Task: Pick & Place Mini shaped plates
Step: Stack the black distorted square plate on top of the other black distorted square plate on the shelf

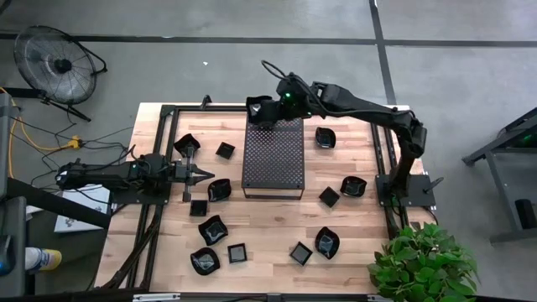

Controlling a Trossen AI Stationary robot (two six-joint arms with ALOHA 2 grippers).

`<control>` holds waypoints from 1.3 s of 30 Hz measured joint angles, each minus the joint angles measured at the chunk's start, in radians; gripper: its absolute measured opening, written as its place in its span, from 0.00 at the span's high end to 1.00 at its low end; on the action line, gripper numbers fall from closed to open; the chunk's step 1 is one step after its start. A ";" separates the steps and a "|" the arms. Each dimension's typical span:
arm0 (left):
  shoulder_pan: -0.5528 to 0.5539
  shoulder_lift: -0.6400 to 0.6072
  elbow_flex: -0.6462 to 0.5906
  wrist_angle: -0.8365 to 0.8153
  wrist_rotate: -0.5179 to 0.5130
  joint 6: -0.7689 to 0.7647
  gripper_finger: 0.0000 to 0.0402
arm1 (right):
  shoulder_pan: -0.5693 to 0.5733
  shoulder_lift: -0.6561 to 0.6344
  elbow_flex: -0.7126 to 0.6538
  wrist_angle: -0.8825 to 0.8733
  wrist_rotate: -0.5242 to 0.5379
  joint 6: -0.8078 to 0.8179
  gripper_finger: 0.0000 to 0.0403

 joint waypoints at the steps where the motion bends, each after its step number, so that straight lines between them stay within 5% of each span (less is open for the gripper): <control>1: 0.000 0.000 0.000 0.000 0.000 0.000 1.00 | -0.003 0.008 0.000 -0.001 0.015 0.022 1.00; 39: 0.000 0.000 0.000 0.000 0.002 0.000 1.00 | -0.107 0.093 0.000 -0.077 -0.150 0.179 1.00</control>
